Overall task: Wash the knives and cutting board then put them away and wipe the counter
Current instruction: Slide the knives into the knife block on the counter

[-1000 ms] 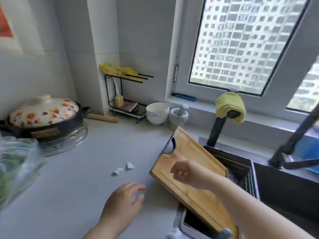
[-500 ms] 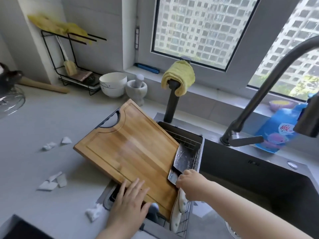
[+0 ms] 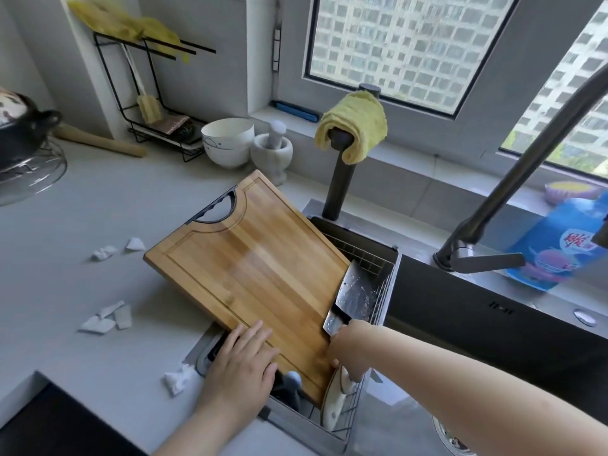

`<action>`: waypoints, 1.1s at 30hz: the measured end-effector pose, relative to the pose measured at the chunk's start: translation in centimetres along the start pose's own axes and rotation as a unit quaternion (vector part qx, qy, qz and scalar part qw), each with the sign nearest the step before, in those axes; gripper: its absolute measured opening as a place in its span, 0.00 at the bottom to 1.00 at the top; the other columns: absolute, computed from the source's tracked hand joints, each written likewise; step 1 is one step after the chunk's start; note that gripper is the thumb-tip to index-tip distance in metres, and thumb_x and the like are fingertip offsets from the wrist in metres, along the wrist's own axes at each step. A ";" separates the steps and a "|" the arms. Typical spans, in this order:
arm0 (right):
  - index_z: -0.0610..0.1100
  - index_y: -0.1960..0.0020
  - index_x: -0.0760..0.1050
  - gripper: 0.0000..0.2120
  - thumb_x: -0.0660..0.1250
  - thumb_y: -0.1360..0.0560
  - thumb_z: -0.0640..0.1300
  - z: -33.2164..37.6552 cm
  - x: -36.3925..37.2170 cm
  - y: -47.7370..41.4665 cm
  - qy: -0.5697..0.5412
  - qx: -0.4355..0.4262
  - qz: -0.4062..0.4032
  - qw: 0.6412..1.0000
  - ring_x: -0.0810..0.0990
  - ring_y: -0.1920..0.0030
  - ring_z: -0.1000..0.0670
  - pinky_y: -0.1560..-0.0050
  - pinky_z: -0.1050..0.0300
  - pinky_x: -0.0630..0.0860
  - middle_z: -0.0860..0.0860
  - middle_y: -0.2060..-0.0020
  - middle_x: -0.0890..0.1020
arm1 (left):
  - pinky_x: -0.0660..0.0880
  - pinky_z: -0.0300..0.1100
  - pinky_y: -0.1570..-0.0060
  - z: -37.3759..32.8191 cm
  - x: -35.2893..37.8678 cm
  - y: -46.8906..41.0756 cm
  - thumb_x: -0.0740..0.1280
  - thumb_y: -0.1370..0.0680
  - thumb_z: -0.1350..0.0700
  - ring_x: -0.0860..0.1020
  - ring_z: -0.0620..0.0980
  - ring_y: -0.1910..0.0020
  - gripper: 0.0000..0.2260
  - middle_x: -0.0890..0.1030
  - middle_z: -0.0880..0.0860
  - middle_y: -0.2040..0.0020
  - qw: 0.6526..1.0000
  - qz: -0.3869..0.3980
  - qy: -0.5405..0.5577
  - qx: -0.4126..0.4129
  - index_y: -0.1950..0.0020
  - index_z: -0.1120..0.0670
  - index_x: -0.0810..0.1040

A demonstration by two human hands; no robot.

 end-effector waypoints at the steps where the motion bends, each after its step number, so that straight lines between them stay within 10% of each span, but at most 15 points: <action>1: 0.44 0.34 0.70 0.20 0.64 0.25 0.46 -0.1 0.0 0.1 -0.017 -0.008 0.005 1.000 0.74 0.48 0.44 0.61 0.58 0.66 0.45 0.40 0.76 | 0.46 0.38 0.31 0.0 0.1 0.0 0.55 0.30 0.50 0.74 0.45 0.42 0.16 0.84 0.46 0.51 1.000 -0.004 0.002 0.001 0.63 0.46 0.83; 4: 0.45 0.31 0.68 0.21 0.64 0.24 0.43 -0.4 -0.4 0.9 -0.081 -0.031 0.001 0.996 0.68 0.53 0.49 0.67 0.61 0.63 0.46 0.38 0.75 | 0.47 0.38 0.32 0.0 0.2 0.0 0.55 0.30 0.51 0.69 0.44 0.42 0.16 0.84 0.47 0.51 1.000 -0.013 0.001 0.006 0.63 0.47 0.83; 10: 0.46 0.33 0.69 0.23 0.67 0.26 0.45 -0.8 -1.0 0.8 -0.149 -0.037 -0.004 0.988 0.75 0.42 0.46 0.47 0.55 0.71 0.48 0.37 0.75 | 0.47 0.37 0.32 0.0 0.1 0.0 0.54 0.30 0.52 0.71 0.44 0.42 0.16 0.84 0.47 0.51 1.000 -0.019 -0.005 0.004 0.65 0.46 0.82; 21: 0.45 0.34 0.64 0.22 0.64 0.26 0.43 -2.0 -6.2 1.1 -0.323 0.011 -0.251 0.912 0.70 0.37 0.46 0.36 0.56 0.61 0.47 0.39 0.74 | 0.48 0.39 0.33 -0.1 -0.1 -0.2 0.55 0.31 0.50 0.81 0.47 0.47 0.16 0.84 0.47 0.53 1.000 0.000 -0.012 -0.002 0.66 0.48 0.82; 26: 0.45 0.33 0.63 0.22 0.65 0.26 0.39 -3.7 -6.3 2.8 -0.465 0.078 -0.356 0.807 0.73 0.41 0.46 0.41 0.55 0.70 0.46 0.42 0.76 | 0.48 0.39 0.33 0.0 -0.1 -0.2 0.55 0.32 0.49 0.81 0.46 0.46 0.16 0.84 0.46 0.52 1.000 0.012 -0.016 -0.002 0.65 0.47 0.83; 33: 0.44 0.50 0.60 0.12 0.63 0.25 0.37 -11.6 -9.2 9.9 -0.632 0.159 -0.522 0.550 0.66 0.65 0.55 0.67 0.63 0.67 0.53 0.65 0.65 | 0.48 0.38 0.33 -0.2 -0.2 -0.1 0.55 0.31 0.51 0.81 0.46 0.47 0.16 0.84 0.45 0.53 1.000 0.016 -0.013 0.002 0.66 0.47 0.82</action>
Point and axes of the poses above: each hand's wrist, its own y-axis away from the middle knuckle, its own x-axis out of the palm, z = x × y, the point moved 7 cm from there along -y, towards the middle knuckle
